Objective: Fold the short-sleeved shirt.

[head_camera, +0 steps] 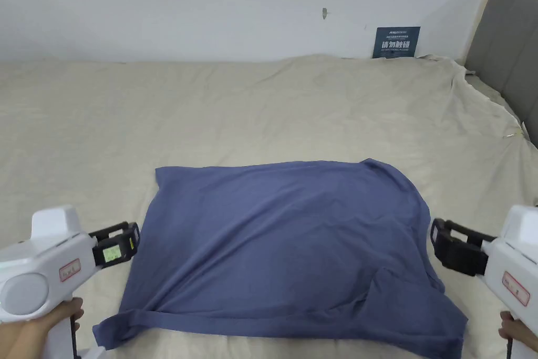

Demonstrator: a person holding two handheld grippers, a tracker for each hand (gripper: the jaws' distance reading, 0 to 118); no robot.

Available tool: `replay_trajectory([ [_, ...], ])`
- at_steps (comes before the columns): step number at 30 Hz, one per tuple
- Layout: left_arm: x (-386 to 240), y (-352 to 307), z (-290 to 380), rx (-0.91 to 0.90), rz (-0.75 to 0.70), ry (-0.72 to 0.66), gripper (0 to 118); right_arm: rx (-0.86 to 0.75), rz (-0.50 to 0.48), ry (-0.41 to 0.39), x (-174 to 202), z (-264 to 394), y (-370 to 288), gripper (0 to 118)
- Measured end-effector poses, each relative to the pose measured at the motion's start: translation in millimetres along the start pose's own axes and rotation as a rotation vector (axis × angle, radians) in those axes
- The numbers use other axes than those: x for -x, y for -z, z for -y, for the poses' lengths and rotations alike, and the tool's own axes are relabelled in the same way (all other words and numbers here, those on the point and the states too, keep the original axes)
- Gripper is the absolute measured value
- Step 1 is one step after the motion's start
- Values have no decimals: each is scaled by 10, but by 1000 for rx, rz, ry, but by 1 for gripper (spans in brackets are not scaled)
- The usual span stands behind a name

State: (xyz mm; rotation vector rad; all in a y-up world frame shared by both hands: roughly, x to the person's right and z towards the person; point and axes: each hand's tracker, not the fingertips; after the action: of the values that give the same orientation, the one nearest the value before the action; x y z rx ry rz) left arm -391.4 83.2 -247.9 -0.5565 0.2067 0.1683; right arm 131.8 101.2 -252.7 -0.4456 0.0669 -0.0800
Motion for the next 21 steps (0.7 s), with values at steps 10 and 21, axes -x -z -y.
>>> replay_trajectory([
  [10, -208, -123, 50, -200, 87, 16, 4, -168, 25, -87, 416, -149, -192, 4],
  [21, -45, 166, 300, -3, 64, 101, 2, -156, 7, -103, 267, -51, -90, 0],
])
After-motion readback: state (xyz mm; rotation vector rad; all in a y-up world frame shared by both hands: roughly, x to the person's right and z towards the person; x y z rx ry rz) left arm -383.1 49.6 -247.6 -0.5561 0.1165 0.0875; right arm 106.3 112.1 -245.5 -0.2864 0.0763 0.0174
